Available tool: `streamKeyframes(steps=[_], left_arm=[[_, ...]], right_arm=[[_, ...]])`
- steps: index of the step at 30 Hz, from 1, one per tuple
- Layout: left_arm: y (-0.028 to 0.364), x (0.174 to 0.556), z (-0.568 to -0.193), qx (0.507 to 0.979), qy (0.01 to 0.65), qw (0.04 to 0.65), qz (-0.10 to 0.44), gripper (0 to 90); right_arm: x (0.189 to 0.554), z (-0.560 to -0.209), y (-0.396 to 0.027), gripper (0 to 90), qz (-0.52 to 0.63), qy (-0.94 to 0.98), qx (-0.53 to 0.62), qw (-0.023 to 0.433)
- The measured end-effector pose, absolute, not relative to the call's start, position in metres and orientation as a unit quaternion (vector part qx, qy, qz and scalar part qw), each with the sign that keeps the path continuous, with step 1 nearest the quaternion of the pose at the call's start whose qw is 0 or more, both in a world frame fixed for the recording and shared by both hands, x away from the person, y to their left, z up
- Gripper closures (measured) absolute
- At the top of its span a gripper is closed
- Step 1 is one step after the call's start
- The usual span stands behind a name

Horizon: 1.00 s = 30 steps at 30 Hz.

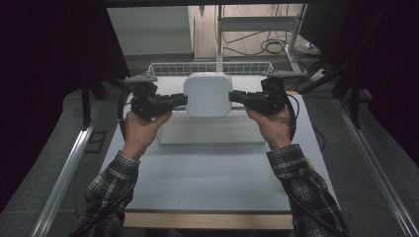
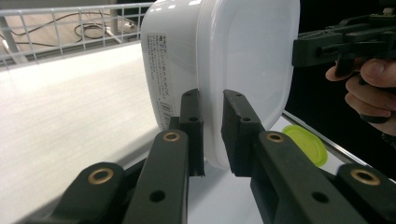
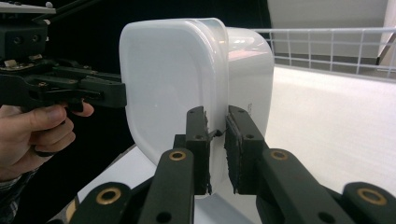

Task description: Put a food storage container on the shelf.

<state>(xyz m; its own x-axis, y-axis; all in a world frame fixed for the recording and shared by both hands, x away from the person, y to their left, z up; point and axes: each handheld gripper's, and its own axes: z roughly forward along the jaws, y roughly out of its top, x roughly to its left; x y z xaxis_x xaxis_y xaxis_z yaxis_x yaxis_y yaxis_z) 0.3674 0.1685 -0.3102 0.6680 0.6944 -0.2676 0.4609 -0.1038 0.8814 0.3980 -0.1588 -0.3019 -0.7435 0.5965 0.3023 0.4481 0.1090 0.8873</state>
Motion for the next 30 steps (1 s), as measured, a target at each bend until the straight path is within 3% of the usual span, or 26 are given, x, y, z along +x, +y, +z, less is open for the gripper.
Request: streamKeyframes(steps=[20,26,30], left_arm=[[0.167,0.398,-0.313,0.735,0.412,0.529,0.097,77.8],[0.165,0.403,-0.319,0.728,0.412,0.537,0.105,74.7],[0.162,0.404,-0.318,0.728,0.406,0.542,0.107,66.2]], right_arm=[[0.432,-0.300,-0.155,79.7,0.554,0.739,0.380,0.052],[0.437,-0.303,-0.154,78.9,0.551,0.737,0.389,0.049],[0.440,-0.304,-0.154,76.6,0.552,0.736,0.389,0.055]])
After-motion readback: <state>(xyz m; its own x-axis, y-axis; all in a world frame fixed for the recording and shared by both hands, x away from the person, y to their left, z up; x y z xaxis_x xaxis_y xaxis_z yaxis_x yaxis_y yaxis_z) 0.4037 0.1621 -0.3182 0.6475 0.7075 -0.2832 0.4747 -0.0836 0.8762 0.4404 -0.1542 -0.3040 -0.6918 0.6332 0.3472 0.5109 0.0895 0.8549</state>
